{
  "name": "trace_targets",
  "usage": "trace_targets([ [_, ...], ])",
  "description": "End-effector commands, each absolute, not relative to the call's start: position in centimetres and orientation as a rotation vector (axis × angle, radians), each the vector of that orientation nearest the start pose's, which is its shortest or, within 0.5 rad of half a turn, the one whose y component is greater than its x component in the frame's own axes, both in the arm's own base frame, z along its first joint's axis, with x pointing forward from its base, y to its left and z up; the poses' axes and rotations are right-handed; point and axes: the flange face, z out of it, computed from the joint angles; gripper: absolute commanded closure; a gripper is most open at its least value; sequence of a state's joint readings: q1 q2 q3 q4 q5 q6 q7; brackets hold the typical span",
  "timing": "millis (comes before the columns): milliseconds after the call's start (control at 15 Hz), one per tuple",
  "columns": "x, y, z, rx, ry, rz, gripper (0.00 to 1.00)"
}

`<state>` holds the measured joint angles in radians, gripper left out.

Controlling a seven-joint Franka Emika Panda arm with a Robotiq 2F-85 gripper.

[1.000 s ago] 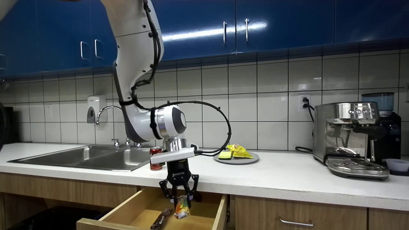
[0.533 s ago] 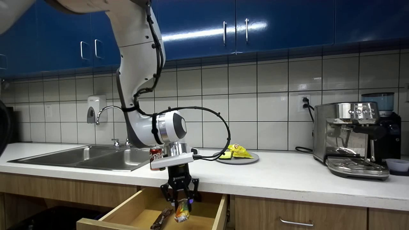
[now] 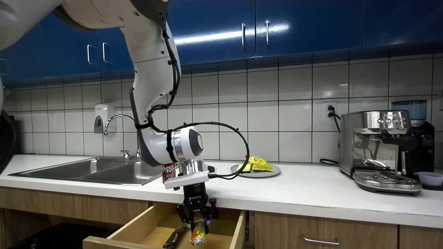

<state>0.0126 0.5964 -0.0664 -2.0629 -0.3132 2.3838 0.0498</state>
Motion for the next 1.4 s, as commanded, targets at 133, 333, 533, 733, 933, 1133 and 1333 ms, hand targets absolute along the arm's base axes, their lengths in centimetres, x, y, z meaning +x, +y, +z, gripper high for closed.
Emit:
trace_targets([
  [133,56.5,-3.3,11.0,-3.343,-0.183,0.464,0.83],
  [333,56.6,-3.3,10.8,-3.351,-0.168,0.47,0.33],
  [533,56.7,-3.3,11.0,-3.354,-0.144,0.453,0.16],
  [733,56.7,-3.5,11.5,-3.351,-0.12,0.432,0.0],
  [933,56.5,-3.5,12.1,-3.342,-0.1,0.406,0.0],
  [1133,56.3,-3.4,12.8,-3.337,-0.09,0.368,0.0],
  [1333,55.8,-3.1,13.7,-3.325,-0.076,0.321,0.0],
])
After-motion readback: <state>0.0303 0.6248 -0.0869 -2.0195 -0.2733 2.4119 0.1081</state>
